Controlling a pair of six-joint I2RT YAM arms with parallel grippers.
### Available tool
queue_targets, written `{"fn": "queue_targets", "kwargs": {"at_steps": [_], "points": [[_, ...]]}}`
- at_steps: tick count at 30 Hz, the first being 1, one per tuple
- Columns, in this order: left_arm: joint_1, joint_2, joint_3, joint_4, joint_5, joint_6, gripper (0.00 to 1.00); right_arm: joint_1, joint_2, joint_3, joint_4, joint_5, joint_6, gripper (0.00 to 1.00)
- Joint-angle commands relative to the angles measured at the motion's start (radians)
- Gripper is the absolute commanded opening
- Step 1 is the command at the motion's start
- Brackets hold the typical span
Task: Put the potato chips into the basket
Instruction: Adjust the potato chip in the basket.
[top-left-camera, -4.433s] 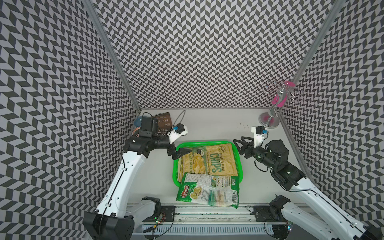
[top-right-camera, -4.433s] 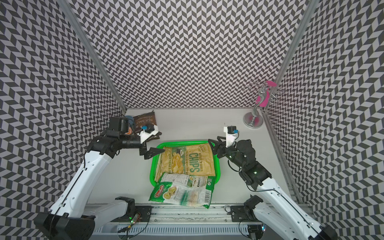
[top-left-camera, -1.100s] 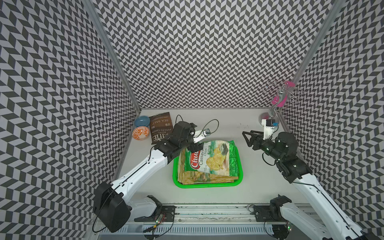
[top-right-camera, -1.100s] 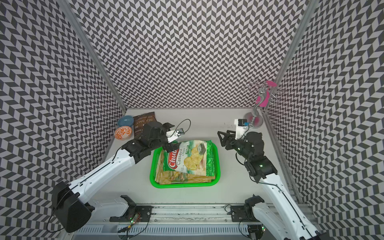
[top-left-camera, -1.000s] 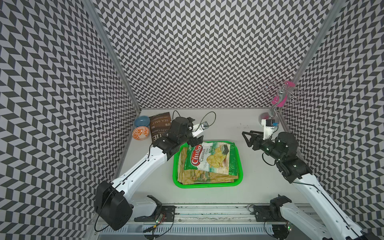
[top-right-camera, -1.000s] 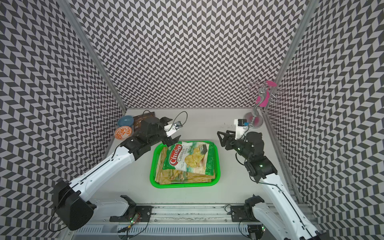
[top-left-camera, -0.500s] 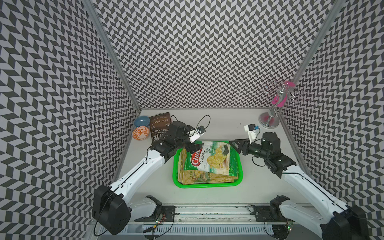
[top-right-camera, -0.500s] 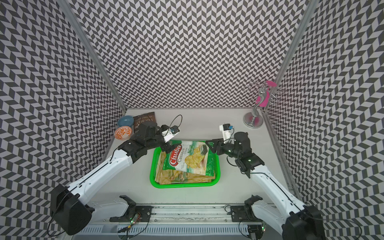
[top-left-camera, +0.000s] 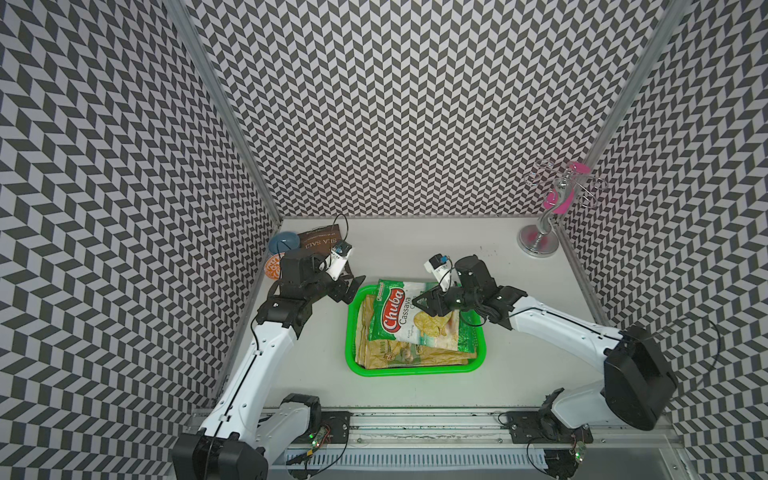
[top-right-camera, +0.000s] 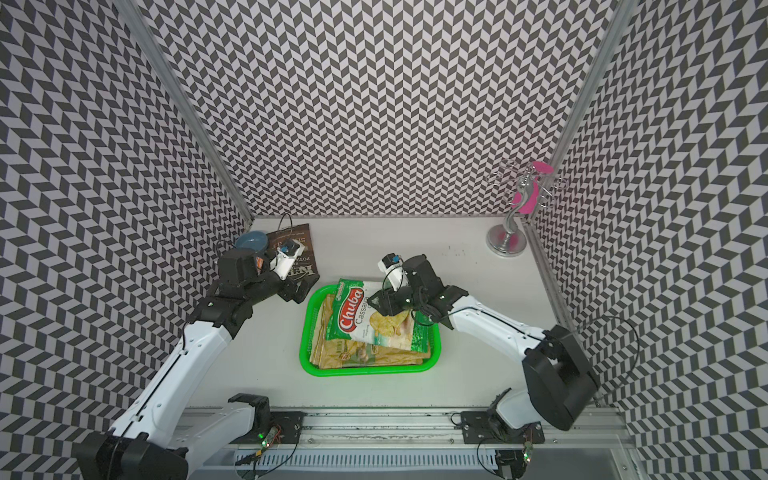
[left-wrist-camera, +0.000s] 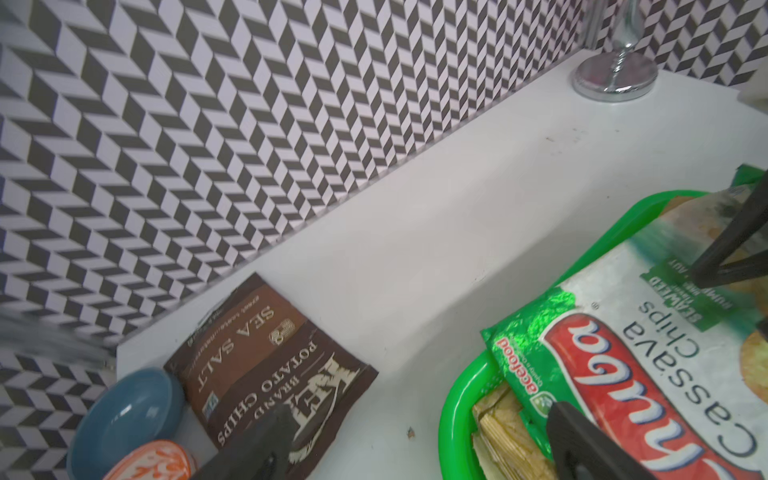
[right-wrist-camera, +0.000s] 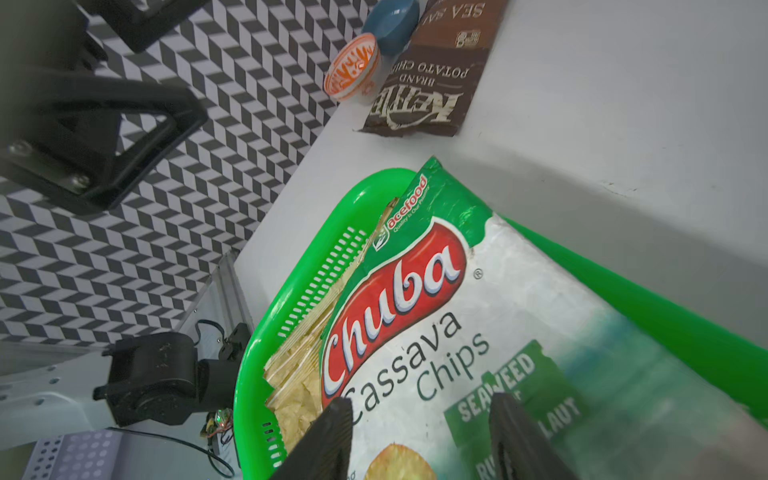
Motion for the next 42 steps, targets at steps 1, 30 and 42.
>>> {"fn": "queue_targets", "kwargs": {"at_steps": [1,30,42], "points": [[0.048,-0.006,-0.067,0.020,-0.005,-0.072,0.99,0.042,0.068,0.046,-0.035,0.056,-0.063,0.56],[0.082,0.009,-0.132,0.079,-0.063,-0.132,0.99,0.177,0.157,0.209,-0.042,0.066,-0.199,0.54],[0.143,0.027,-0.134,0.086,-0.066,-0.149,0.99,0.179,0.416,0.398,-0.144,-0.022,-0.265,0.54]]}}
